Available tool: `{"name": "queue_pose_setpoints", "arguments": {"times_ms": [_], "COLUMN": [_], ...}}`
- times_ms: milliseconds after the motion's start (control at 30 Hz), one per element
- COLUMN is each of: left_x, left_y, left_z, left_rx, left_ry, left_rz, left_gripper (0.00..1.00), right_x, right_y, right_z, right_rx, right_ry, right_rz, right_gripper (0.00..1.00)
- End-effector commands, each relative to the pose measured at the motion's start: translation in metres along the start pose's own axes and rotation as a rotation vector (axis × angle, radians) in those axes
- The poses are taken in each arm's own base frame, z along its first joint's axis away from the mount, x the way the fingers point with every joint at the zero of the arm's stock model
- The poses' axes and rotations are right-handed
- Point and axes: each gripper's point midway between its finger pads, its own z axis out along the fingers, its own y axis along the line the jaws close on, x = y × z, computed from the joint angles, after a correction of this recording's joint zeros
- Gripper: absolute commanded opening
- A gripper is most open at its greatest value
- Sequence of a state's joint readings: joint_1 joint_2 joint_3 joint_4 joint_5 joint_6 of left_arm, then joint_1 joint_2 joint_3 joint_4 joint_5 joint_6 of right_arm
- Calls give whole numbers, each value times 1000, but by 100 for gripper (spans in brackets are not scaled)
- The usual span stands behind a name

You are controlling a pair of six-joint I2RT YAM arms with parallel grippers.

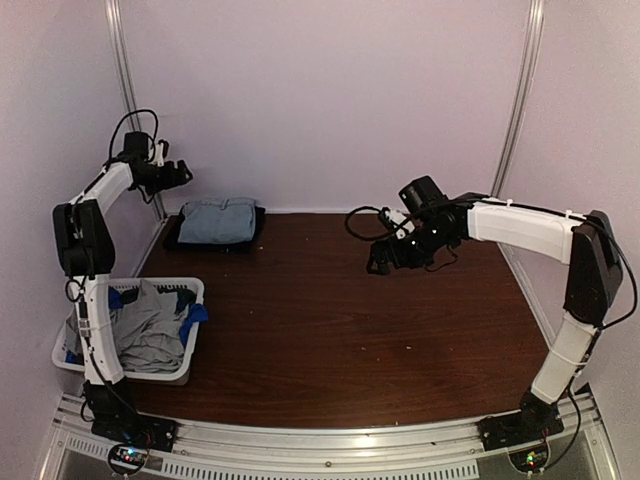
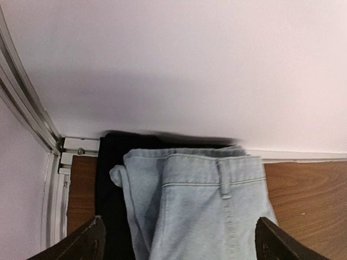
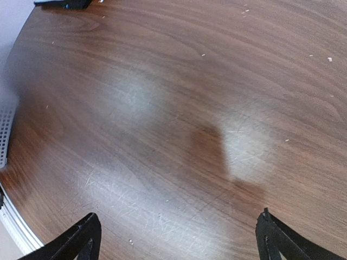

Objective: Fold and stack the mixed laundry pile
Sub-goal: Adjust the square-folded skirt at the corner of the board, then reset both arms

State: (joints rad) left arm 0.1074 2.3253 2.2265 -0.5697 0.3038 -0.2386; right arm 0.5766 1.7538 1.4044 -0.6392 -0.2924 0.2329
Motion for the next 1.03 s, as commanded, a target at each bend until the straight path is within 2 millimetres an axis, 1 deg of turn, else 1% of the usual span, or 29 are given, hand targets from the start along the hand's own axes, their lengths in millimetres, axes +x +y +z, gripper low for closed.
{"name": "queue_pose_setpoints", "arguments": {"times_ms": [0,67,133,233,267,300,367,433,467,500,533,567,600,633,667,733,833,900,933,1000], "left_x": [-27,-34,-38,-35,-27,-18,4,33,59,80,95,116,136,156,176,210,249,267,268,264], "left_y": [-26,-47,-71,-118,-137,-152,-181,-208,-219,-231,-239,-247,-250,-256,-258,-259,-259,-255,-253,-251], "left_z": [-51,-67,-87,-112,-118,-124,-133,-141,-141,-142,-148,-150,-152,-155,-157,-160,-166,-168,-169,-174], "left_rx": [177,261,256,247,229,206,178,157,154,162,151,154,141,148,146,129,106,78,64,56], "left_ry": [-40,-53,-48,-34,-25,-10,31,73,117,138,137,148,161,178,196,222,247,257,248,217], "left_rz": [-178,-171,-95,64,110,153,221,279,294,307,313,319,310,308,302,278,266,267,265,248], "left_gripper": [97,98,98,98,98,98,98,98,98,98,98,98,98,98,98,98,98,98,98,98], "right_x": [-48,-62,-73,-83,-85,-84,-80,-71,-64,-55,-44,-34,-25,-16,-6,12,39,52,57,63], "right_y": [-32,-47,-63,-85,-90,-93,-95,-90,-86,-83,-81,-78,-74,-69,-67,-63,-57,-53,-52,-51], "right_z": [-54,-75,-97,-131,-141,-149,-158,-158,-155,-150,-143,-139,-135,-135,-132,-126,-115,-109,-107,-106], "right_rx": [68,83,95,106,99,86,56,20,-6,-28,-54,-74,-104,-126,-139,-161,-186,-196,-197,-198], "right_ry": [-184,-245,-304,-386,-413,-434,-460,-458,-452,-439,-420,-412,-406,-413,-413,-406,-374,-357,-350,-346], "right_rz": [25,48,75,123,140,154,173,174,176,186,200,212,223,230,241,259,282,285,285,277], "right_gripper": [100,100,100,100,100,100,100,100,100,100,100,100,100,100,100,100,100,100,100,100]}}
